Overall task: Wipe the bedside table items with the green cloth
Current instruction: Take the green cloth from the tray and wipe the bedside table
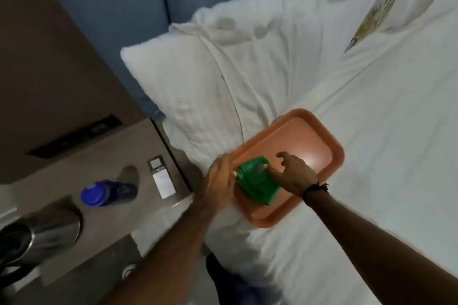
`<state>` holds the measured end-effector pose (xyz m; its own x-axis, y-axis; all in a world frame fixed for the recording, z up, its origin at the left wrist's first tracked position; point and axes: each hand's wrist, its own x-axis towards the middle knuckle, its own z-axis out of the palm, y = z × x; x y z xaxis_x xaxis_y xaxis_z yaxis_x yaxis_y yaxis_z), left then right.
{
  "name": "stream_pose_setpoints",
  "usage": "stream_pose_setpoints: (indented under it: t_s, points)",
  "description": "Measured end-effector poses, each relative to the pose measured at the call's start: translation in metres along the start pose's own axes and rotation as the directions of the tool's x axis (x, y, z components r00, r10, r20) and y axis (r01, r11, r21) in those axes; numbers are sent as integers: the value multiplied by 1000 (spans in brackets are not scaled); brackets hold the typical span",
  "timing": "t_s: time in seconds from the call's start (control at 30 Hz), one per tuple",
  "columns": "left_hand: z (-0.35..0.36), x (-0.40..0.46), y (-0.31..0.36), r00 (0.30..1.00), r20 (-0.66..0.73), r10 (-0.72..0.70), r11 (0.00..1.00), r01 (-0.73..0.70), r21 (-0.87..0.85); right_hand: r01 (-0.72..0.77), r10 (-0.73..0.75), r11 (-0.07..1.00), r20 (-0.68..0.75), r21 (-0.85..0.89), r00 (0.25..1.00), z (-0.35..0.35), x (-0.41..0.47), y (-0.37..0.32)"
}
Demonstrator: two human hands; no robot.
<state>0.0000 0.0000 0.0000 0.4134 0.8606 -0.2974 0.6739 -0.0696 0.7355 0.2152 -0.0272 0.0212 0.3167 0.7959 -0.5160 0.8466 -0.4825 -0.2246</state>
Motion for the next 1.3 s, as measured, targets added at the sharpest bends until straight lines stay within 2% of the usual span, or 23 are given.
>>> stream_pose_setpoints:
  t_s: [0.07,0.1,0.2,0.27,0.37,0.43,0.57,0.67,0.73,0.8,0.9,0.97,1.03,1.17,1.3]
  points:
    - [30,14,1,996,62,-70,995,74,-64,-75,67,996,153,51,986,15,12,10]
    - [42,18,2,990,77,-115,992,119,-40,-64,56,997,175,44,983,21,15,13]
    - [67,24,0,982,50,-182,982,179,65,-93,85,993,105,73,991,38,18,18]
    - [71,27,-3,981,31,-192,980,190,59,-145,125,972,115,183,985,42,20,19]
    - [65,28,-2,971,48,-236,966,240,-93,-254,189,877,193,408,963,41,19,17]
    - [51,21,4,973,14,-231,956,230,-183,-310,211,786,239,535,948,35,12,10]
    - [3,-5,6,963,-130,-237,923,182,-338,-373,232,533,293,759,928,19,-12,-31]
    - [-34,-27,-9,932,-188,-310,873,200,-445,-382,129,296,360,875,924,21,-28,-81]
    - [-58,-41,-30,900,-248,-359,856,211,-472,-388,31,231,392,892,919,31,-33,-120]
    - [-74,-50,-55,869,-287,-404,839,226,-495,-349,-10,291,367,891,930,45,-31,-154]
    - [-84,-59,-104,837,-290,-465,810,269,-521,-137,-38,561,190,817,981,74,-19,-196]
    - [-75,-57,-141,814,-276,-511,796,328,-509,64,-101,762,21,644,995,95,-2,-213]
    - [-54,-49,-184,784,-260,-563,795,429,-429,217,-193,865,-101,452,976,121,21,-222]
    - [-2,-19,-252,729,-245,-640,766,578,-280,385,-360,911,-169,149,917,167,61,-218]
    - [44,28,-282,646,-335,-686,717,679,-158,469,-466,883,-137,-6,874,198,73,-199]
